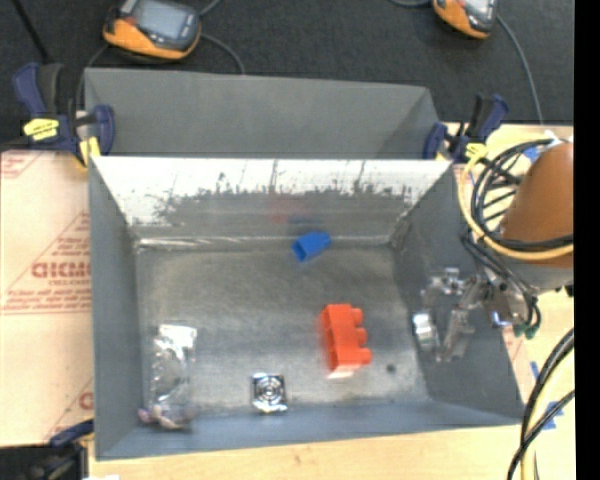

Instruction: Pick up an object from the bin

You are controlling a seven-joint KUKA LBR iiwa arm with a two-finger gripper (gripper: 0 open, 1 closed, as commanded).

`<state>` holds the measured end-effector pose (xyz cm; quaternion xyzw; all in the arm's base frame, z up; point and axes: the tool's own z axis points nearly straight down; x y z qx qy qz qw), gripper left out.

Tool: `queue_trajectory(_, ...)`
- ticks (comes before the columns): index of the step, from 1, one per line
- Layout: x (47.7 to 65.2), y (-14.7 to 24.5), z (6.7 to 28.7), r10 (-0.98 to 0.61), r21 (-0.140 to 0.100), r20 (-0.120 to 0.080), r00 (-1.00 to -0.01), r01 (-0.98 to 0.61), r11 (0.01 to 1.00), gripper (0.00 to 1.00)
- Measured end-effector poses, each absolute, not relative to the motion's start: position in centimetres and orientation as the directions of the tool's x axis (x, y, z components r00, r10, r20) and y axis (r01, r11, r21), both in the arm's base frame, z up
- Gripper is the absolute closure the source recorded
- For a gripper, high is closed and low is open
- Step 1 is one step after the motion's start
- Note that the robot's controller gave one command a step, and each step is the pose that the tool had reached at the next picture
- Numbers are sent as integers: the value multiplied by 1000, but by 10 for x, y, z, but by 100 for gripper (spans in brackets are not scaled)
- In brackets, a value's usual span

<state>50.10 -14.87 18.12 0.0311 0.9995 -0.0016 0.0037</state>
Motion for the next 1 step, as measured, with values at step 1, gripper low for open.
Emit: queue_trajectory(1, 502, -150, 197, 65, -3, -7, -998, 65, 998, 100)
